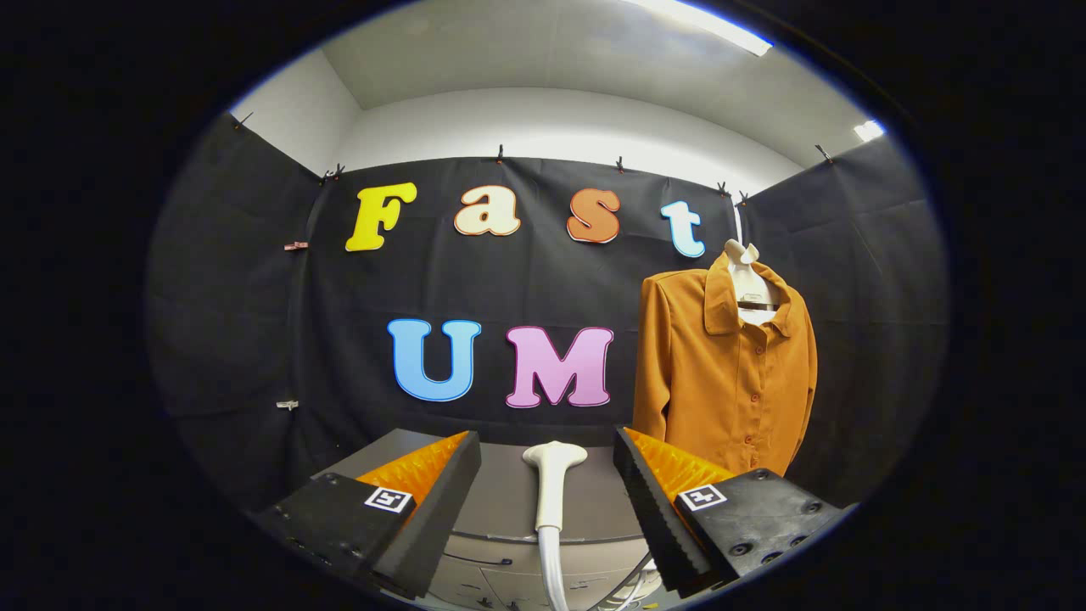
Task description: Iron the clothes twice with a garment steamer, once on the left side and once on the right side.
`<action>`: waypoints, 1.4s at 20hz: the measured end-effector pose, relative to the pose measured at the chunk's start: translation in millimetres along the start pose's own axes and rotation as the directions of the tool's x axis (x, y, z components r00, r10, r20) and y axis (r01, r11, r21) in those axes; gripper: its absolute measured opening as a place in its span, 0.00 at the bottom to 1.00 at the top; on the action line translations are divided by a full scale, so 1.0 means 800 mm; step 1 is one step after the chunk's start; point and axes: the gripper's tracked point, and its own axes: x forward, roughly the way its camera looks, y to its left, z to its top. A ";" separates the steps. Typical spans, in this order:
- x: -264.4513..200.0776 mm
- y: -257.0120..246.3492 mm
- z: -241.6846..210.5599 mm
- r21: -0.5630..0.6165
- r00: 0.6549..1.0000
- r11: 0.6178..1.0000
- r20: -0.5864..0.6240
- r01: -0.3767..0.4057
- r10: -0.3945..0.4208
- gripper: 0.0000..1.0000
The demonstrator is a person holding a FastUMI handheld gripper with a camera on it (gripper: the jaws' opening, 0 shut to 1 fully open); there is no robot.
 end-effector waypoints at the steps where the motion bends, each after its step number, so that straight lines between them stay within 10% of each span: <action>1: 0.001 -0.001 0.000 0.001 1.000 1.000 0.000 0.003 -0.003 0.98; 28: 0.009 0.048 -0.046 -0.012 0.991 0.995 -0.085 0.101 -0.101 0.98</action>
